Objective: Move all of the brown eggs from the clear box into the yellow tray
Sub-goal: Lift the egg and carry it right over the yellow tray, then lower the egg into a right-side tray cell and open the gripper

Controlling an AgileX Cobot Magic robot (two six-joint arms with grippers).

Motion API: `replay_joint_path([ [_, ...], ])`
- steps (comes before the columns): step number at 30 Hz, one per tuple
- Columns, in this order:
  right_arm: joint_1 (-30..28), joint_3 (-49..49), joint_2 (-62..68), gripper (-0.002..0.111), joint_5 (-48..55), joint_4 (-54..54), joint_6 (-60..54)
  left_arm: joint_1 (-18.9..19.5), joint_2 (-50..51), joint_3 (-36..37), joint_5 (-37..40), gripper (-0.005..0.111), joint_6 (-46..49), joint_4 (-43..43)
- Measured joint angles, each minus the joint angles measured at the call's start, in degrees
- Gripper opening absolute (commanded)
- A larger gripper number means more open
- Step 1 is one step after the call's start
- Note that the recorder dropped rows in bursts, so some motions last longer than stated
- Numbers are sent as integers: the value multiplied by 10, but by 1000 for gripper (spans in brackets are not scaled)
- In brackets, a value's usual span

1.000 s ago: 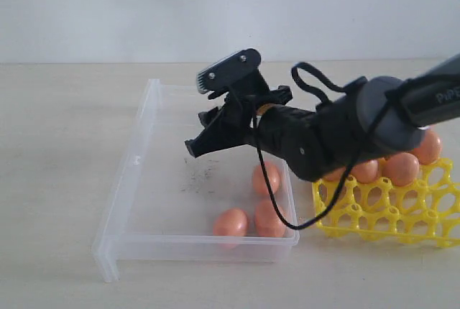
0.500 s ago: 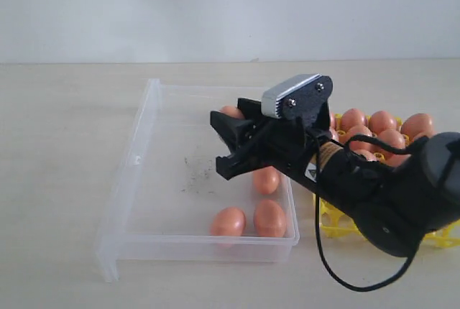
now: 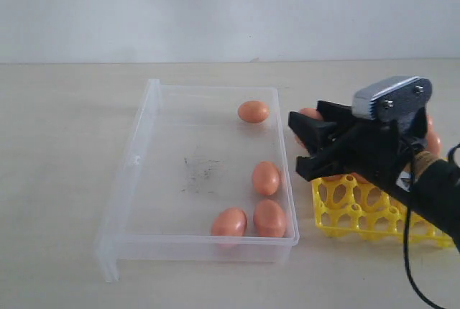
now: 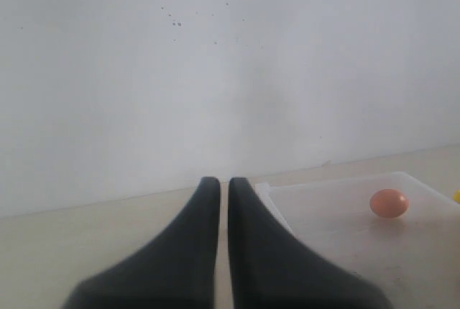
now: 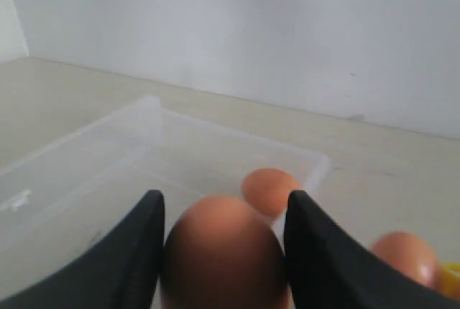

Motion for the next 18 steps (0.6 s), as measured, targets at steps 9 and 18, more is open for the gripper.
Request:
replay_joint_path([
  [9,-115,113,-100,0,-1,-27,17,0,0,0,0,4,0,0],
  [18,-191,205,-167,0,-1,22,42,0,0,0,0,4,0,0],
])
